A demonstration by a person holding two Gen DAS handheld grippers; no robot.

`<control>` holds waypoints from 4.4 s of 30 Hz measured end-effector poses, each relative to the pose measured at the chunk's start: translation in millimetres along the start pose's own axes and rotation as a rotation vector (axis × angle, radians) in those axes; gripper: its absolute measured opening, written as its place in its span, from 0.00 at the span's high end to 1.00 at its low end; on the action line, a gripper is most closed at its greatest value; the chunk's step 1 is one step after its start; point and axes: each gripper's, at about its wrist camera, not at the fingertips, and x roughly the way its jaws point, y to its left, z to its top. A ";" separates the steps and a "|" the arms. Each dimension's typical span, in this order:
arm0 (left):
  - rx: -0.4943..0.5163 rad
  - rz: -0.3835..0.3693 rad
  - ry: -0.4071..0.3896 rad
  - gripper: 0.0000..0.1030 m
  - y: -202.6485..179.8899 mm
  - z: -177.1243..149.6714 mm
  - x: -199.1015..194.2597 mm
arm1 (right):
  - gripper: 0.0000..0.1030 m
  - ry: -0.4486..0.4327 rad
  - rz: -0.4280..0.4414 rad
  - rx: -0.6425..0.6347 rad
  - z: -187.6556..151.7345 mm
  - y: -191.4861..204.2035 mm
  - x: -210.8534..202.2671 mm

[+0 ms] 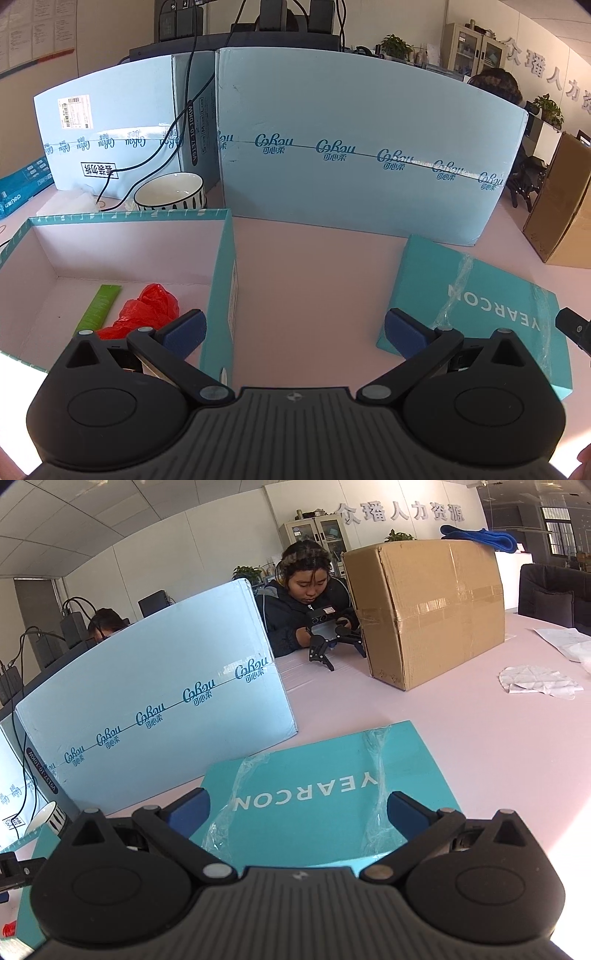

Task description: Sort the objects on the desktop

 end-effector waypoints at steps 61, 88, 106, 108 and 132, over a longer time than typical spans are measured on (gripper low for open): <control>0.375 -0.134 0.037 0.00 -123.9 23.1 101.4 | 0.00 0.080 -0.071 -0.076 21.6 -39.7 77.9; 0.276 -0.218 0.179 0.00 -143.9 35.5 115.2 | 0.00 0.097 -0.107 -0.151 28.5 -21.8 74.3; 0.263 -0.238 0.133 0.00 -139.5 24.5 123.2 | 0.00 -0.009 -0.143 -0.148 26.7 -34.4 63.0; 0.274 -0.242 0.133 0.00 -143.7 22.7 127.2 | 0.00 -0.007 -0.138 -0.141 27.4 -36.6 66.5; 0.336 -0.243 0.138 0.00 -161.8 4.1 154.8 | 0.00 0.070 -0.162 -0.107 12.5 -43.3 104.4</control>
